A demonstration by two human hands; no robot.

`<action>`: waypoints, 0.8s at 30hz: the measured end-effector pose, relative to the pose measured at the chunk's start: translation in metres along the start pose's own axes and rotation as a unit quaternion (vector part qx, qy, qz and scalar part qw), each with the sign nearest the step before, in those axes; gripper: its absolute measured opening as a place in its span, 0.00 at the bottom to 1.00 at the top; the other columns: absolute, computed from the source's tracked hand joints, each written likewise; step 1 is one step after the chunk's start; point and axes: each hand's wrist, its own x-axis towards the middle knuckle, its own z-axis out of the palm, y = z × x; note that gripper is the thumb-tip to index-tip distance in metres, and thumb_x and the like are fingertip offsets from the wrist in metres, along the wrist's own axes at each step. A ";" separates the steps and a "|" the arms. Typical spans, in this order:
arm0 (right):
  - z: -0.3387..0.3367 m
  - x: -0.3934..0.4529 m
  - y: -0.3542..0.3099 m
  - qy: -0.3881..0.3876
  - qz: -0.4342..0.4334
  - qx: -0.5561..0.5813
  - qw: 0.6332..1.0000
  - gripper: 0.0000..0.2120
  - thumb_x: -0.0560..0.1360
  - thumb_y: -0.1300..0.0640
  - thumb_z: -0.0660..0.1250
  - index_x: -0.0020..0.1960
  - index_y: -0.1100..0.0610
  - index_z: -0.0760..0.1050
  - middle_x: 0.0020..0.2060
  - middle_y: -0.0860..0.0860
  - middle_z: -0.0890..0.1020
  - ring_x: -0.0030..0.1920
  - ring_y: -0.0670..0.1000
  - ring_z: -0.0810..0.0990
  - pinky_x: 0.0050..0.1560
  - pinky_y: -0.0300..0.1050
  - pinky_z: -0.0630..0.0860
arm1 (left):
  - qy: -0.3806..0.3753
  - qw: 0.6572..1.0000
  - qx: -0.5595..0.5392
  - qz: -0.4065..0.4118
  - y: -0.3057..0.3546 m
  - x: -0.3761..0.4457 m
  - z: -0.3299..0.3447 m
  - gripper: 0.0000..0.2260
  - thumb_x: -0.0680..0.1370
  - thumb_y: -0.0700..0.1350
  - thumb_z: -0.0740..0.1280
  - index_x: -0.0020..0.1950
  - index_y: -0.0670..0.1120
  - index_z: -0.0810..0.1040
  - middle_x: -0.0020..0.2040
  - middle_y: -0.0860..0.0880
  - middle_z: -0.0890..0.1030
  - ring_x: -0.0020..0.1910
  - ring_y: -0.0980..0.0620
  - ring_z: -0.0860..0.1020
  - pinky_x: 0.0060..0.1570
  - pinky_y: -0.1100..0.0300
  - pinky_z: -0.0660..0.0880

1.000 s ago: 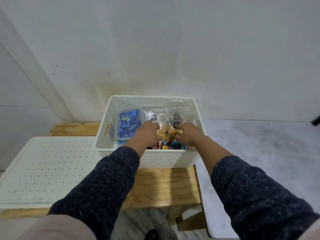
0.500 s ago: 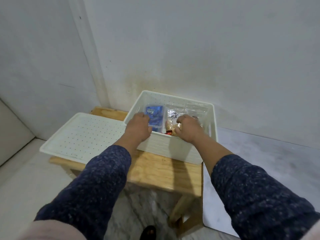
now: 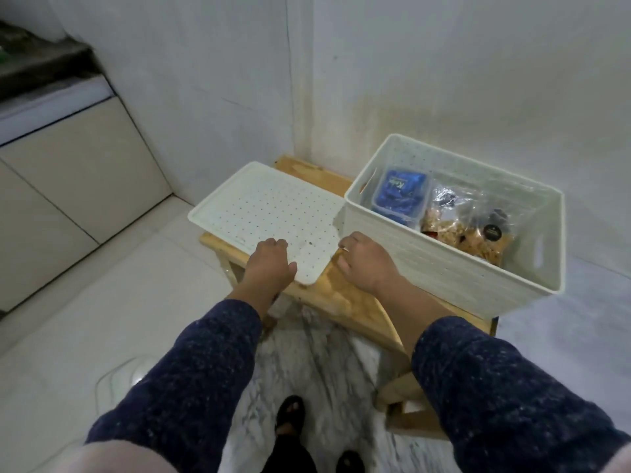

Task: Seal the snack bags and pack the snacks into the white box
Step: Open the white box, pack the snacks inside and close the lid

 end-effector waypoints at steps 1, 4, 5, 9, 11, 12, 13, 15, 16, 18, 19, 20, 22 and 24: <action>0.012 0.009 -0.002 -0.013 0.013 0.006 1.000 0.18 0.76 0.56 0.59 0.66 0.57 0.70 0.61 0.54 0.74 0.59 0.56 0.74 0.58 0.48 0.71 | -0.007 1.000 -0.009 -0.010 -0.009 0.006 0.007 0.23 0.78 0.50 0.61 0.70 0.42 0.64 0.65 0.42 0.70 0.66 0.44 0.67 0.61 0.51 0.69; 0.049 0.034 -0.002 -0.071 0.047 -0.002 0.996 0.19 0.76 0.54 0.58 0.67 0.53 0.67 0.63 0.52 0.72 0.61 0.55 0.72 0.59 0.48 0.71 | -0.042 0.997 -0.047 -0.036 -0.031 0.026 0.027 0.25 0.78 0.52 0.61 0.72 0.44 0.60 0.66 0.40 0.69 0.67 0.42 0.66 0.63 0.49 0.68; 0.060 0.041 -0.002 -0.092 0.050 -0.014 0.994 0.19 0.77 0.52 0.58 0.67 0.51 0.67 0.64 0.52 0.71 0.62 0.55 0.70 0.59 0.47 0.71 | -0.057 0.995 -0.062 -0.044 -0.037 0.034 0.032 0.26 0.78 0.53 0.61 0.73 0.46 0.59 0.67 0.40 0.68 0.68 0.41 0.65 0.64 0.48 0.67; 0.089 0.064 -0.003 -0.126 0.126 0.000 0.984 0.22 0.77 0.47 0.58 0.70 0.47 0.64 0.70 0.56 0.64 0.68 0.58 0.64 0.65 0.51 0.67 | -0.079 0.989 -0.098 -0.074 -0.058 0.061 0.048 0.27 0.78 0.54 0.60 0.75 0.50 0.56 0.73 0.39 0.58 0.72 0.39 0.57 0.68 0.48 0.62; 0.098 0.076 -0.004 -0.135 0.155 -0.014 0.979 0.22 0.78 0.46 0.56 0.71 0.47 0.63 0.70 0.58 0.63 0.69 0.59 0.61 0.65 0.52 0.66 | -0.075 0.987 -0.105 -0.095 -0.065 0.072 0.052 0.27 0.78 0.55 0.60 0.75 0.50 0.57 0.75 0.38 0.50 0.74 0.36 0.53 0.70 0.46 0.59; 0.100 0.081 -0.006 -0.132 0.170 -0.016 0.977 0.22 0.78 0.46 0.56 0.70 0.48 0.64 0.69 0.59 0.64 0.68 0.60 0.61 0.64 0.52 0.66 | -0.067 0.986 -0.111 -0.106 -0.067 0.077 0.053 0.27 0.78 0.55 0.60 0.74 0.49 0.58 0.75 0.37 0.48 0.74 0.35 0.52 0.70 0.46 0.59; 0.101 0.087 -0.009 -0.124 0.184 -0.016 0.975 0.21 0.77 0.45 0.57 0.69 0.49 0.65 0.67 0.60 0.65 0.67 0.61 0.62 0.63 0.52 0.67 | -0.055 0.985 -0.119 -0.115 -0.070 0.082 0.054 0.26 0.78 0.55 0.61 0.73 0.48 0.60 0.75 0.37 0.48 0.73 0.35 0.53 0.69 0.45 0.60; 0.102 0.099 -0.015 -0.099 0.220 -0.001 0.970 0.22 0.76 0.46 0.61 0.67 0.52 0.68 0.65 0.61 0.67 0.66 0.61 0.64 0.61 0.51 0.69 | -0.030 0.981 -0.142 -0.129 -0.076 0.092 0.055 0.25 0.77 0.54 0.63 0.70 0.46 0.63 0.74 0.39 0.50 0.71 0.35 0.56 0.68 0.46 0.62; 0.104 0.105 -0.018 -0.082 0.245 0.021 0.966 0.22 0.75 0.46 0.64 0.66 0.54 0.69 0.64 0.61 0.68 0.66 0.60 0.65 0.61 0.50 0.69 | -0.018 0.978 -0.160 -0.135 -0.079 0.097 0.055 0.24 0.76 0.53 0.64 0.69 0.45 0.65 0.74 0.40 0.51 0.71 0.36 0.57 0.67 0.47 0.63; 0.105 0.114 -0.025 -0.042 0.287 0.077 0.954 0.23 0.72 0.48 0.69 0.64 0.56 0.72 0.63 0.60 0.70 0.66 0.59 0.67 0.63 0.50 0.70 | 0.002 0.969 -0.199 -0.148 -0.084 0.104 0.056 0.22 0.75 0.51 0.66 0.66 0.44 0.69 0.73 0.41 0.53 0.69 0.37 0.62 0.67 0.49 0.65; 0.107 0.118 -0.028 -0.026 0.301 0.100 0.948 0.23 0.71 0.49 0.70 0.63 0.56 0.72 0.63 0.60 0.70 0.65 0.59 0.69 0.63 0.49 0.71 | 0.007 0.964 -0.217 -0.156 -0.085 0.107 0.055 0.21 0.75 0.49 0.67 0.65 0.44 0.70 0.73 0.41 0.53 0.68 0.37 0.63 0.66 0.50 0.66; 0.108 0.121 -0.031 -0.013 0.313 0.120 0.942 0.24 0.70 0.49 0.72 0.63 0.56 0.73 0.63 0.60 0.71 0.64 0.58 0.70 0.62 0.48 0.72 | 0.006 0.958 -0.234 -0.164 -0.086 0.109 0.054 0.20 0.74 0.48 0.67 0.64 0.45 0.70 0.73 0.42 0.53 0.67 0.37 0.65 0.65 0.51 0.68; 0.110 0.126 -0.036 -0.006 0.333 0.153 0.930 0.25 0.68 0.49 0.73 0.63 0.54 0.72 0.63 0.59 0.69 0.60 0.57 0.74 0.58 0.46 0.74 | -0.001 0.949 -0.259 -0.182 -0.090 0.112 0.052 0.22 0.73 0.47 0.68 0.65 0.48 0.69 0.72 0.43 0.52 0.63 0.38 0.69 0.60 0.52 0.72; 0.111 0.129 -0.038 -0.009 0.345 0.193 0.918 0.26 0.67 0.49 0.75 0.62 0.53 0.71 0.64 0.58 0.67 0.58 0.57 0.75 0.56 0.44 0.74 | -0.005 0.941 -0.280 -0.192 -0.094 0.113 0.048 0.25 0.72 0.46 0.69 0.67 0.50 0.67 0.72 0.43 0.51 0.61 0.40 0.71 0.57 0.53 0.74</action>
